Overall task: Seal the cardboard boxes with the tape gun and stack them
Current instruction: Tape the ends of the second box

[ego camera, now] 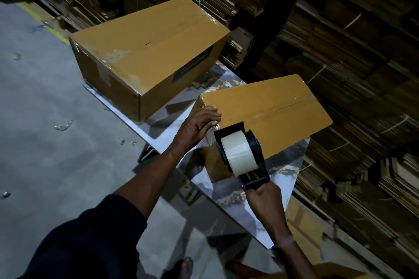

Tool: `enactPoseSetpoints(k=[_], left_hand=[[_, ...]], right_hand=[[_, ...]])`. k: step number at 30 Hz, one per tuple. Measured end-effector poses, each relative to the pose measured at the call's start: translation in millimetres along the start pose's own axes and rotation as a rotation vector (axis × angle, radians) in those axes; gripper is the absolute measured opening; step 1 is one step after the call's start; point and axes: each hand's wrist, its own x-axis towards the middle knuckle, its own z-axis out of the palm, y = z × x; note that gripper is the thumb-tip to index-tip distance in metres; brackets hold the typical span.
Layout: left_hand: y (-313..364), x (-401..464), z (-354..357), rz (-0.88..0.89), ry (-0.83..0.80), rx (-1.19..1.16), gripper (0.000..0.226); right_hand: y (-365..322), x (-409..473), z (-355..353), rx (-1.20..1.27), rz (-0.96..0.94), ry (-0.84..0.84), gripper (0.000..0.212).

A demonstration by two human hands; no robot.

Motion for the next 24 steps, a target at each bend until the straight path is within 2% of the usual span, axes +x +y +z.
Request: enactPoseSetpoints(k=[5, 9, 14, 15, 19, 24], left_hand=[[1.8, -1.9, 1.8, -0.005, 0.013, -0.020, 0.017], [1.7, -2.4, 3.4, -0.023, 0.005, -0.018, 0.017], [1.5, -2.4, 4.3, -0.058, -0.008, -0.036, 0.018], [1.5, -2.8, 5.0, -0.062, -0.005, -0.039, 0.017], [2.3, -4.4, 8.1, -0.056, 0.005, -0.038, 0.017], [8.8, -9.6, 17.0, -0.070, 0.043, 0.114, 0.018]], right_hand=[[24.1, -17.0, -5.0, -0.010, 0.044, 0.015, 0.037], [39.6, -25.1, -7.0, -0.035, 0.061, 0.004, 0.031], [49.0, -36.6, -13.3, -0.054, 0.059, 0.003, 0.010], [52.7, -38.9, -14.1, -0.052, 0.066, -0.004, 0.009], [67.3, -47.5, -14.6, -0.035, 0.104, -0.005, 0.040], [75.5, -45.0, -9.2, 0.043, 0.162, -0.030, 0.029]])
